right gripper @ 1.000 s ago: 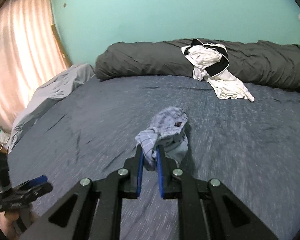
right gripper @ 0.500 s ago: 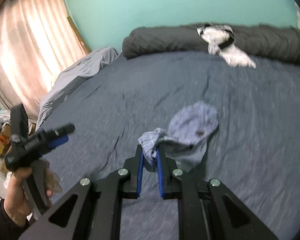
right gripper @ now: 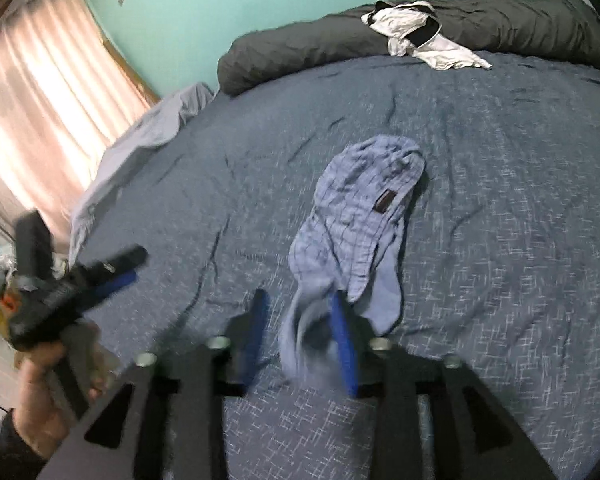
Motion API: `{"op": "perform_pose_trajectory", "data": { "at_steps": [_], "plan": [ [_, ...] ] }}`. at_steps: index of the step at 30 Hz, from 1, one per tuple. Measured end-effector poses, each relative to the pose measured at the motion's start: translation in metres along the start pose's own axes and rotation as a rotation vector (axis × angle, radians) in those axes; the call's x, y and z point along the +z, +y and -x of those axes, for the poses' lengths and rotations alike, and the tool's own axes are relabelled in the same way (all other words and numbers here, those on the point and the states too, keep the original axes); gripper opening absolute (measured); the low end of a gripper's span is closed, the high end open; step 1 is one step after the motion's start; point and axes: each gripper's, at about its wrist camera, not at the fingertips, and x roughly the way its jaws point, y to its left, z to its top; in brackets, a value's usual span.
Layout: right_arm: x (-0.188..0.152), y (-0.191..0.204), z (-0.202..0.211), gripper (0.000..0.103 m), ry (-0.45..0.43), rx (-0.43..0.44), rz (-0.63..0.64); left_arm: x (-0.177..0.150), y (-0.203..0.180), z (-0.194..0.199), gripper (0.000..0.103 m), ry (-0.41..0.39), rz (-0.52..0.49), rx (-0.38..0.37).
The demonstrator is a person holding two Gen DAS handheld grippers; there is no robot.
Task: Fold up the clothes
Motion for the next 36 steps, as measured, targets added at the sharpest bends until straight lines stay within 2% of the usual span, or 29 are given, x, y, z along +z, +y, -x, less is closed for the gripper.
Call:
{"op": "perform_pose_trajectory", "data": {
  "at_steps": [3, 6, 9, 12, 19, 25, 31, 34, 36],
  "plan": [
    [0.005, -0.014, 0.009, 0.045, -0.05, -0.033, -0.011, -0.006, -0.006, -0.009, 0.103, 0.033, -0.013, -0.033],
    [0.013, -0.044, 0.009, 0.045, -0.086, -0.056, -0.099, -0.014, -0.014, -0.022, 0.103, 0.081, -0.016, -0.066],
    [0.015, -0.069, 0.003, 0.045, -0.105, -0.072, -0.169, -0.02, -0.025, -0.035, 0.103, 0.11, -0.069, -0.054],
    [0.014, -0.082, -0.011, 0.045, -0.098, -0.109, -0.188, -0.021, -0.032, -0.047, 0.103, 0.126, -0.098, -0.047],
    [0.0, -0.103, -0.032, 0.045, -0.096, -0.086, -0.219, -0.033, -0.042, -0.065, 0.103, 0.159, -0.128, -0.029],
    [0.0, -0.115, -0.028, 0.045, -0.1, -0.101, -0.233, -0.053, -0.061, -0.072, 0.103, 0.189, -0.19, 0.013],
    [0.001, -0.124, -0.021, 0.045, -0.125, -0.096, -0.24, -0.054, -0.072, -0.079, 0.103, 0.198, -0.225, -0.016],
    [0.001, -0.129, -0.024, 0.045, -0.12, -0.102, -0.252, -0.054, -0.074, -0.08, 0.103, 0.214, -0.219, -0.085],
    [0.0, -0.13, -0.025, 0.045, -0.115, -0.1, -0.254, -0.056, -0.077, -0.079, 0.103, 0.215, -0.24, -0.1]
  ]
}}
